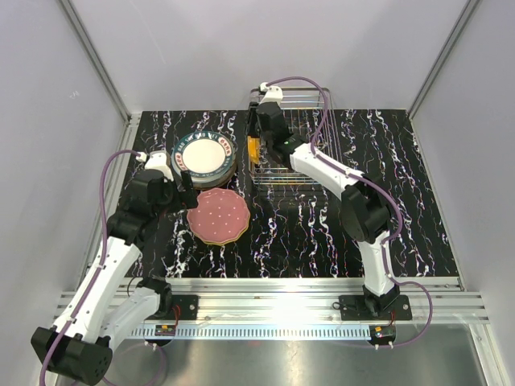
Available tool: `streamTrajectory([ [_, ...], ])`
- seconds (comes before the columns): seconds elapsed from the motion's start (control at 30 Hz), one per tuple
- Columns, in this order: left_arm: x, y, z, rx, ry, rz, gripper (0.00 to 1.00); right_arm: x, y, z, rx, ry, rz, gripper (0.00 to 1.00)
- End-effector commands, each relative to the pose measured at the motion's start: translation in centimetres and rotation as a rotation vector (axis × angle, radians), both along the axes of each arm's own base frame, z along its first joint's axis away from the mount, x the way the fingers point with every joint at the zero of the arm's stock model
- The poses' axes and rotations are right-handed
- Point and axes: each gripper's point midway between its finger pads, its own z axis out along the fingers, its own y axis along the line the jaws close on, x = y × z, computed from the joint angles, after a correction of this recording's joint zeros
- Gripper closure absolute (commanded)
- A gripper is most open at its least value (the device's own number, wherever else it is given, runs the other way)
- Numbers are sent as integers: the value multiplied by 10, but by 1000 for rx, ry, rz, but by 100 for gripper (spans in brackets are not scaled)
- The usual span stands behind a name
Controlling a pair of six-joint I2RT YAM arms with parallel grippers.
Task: Load the plates into the dish rack
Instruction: Insert the plate into the dish rack
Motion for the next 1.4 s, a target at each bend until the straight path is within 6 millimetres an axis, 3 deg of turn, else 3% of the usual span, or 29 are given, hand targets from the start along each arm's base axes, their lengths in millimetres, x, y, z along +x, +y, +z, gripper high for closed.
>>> streamTrajectory([
  [0.0,6,-5,7,-9,-35,-27,1,8,5,40,35,-80,19,60],
  [0.5,7,-6,6,-8,-29,-30,1,11,4,21,24,-17,87,65],
  [0.8,8,-6,4,-2,-19,-28,1,5,-4,12,51,12,132,83],
  [0.97,8,-5,2,4,-13,-24,1,5,-20,3,121,54,137,93],
  [1.1,8,-4,2,8,-9,-20,1,4,-27,-9,117,71,140,97],
  [1.37,8,-2,-1,18,7,-15,1,1,-18,-32,60,91,217,100],
])
